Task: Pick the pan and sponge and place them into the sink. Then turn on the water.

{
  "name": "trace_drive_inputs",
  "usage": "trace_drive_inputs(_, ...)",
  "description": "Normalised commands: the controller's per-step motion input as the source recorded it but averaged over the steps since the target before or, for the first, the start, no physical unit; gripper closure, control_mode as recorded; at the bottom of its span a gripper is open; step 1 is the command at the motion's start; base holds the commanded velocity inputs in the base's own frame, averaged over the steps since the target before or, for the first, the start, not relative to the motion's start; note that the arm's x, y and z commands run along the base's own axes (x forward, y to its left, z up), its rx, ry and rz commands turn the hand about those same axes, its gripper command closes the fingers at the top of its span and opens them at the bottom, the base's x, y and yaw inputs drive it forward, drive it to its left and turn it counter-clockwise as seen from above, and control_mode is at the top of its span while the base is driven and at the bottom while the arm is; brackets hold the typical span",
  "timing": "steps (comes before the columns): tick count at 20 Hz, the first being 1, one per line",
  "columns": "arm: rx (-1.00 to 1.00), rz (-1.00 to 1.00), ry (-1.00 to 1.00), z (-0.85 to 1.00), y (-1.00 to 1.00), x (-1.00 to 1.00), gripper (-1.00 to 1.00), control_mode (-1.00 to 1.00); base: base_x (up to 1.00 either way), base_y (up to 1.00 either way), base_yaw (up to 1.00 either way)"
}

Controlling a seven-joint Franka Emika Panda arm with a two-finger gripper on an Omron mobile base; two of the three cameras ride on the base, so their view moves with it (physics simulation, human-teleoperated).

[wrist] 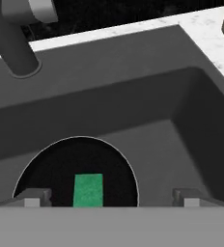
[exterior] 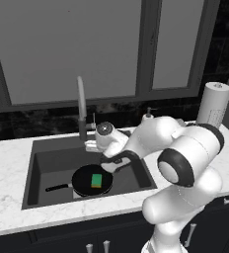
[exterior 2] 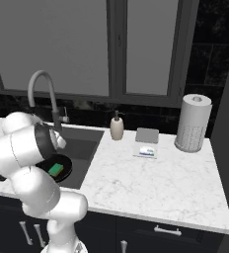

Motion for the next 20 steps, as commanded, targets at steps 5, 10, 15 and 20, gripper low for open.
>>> trace_drive_inputs(5, 0.00, 0.03, -0.24, 0.33, -0.20, -0.02, -1.00, -1.00, 0.00, 0.00, 0.00)
trace_drive_inputs(10, 0.00, 0.07, -0.20, 0.32, -0.14, 0.00, -1.00, -1.00, 0.00, 0.00, 0.00)
trace_drive_inputs(15, 0.00, 0.04, -0.14, 0.43, 0.00, -0.01, -1.00, -1.00, 0.00, 0.00, 0.00)
trace_drive_inputs(20, 0.00, 0.01, -0.03, 0.60, 0.00, -0.04, -1.00, -1.00, 0.00, 0.00, 0.00)
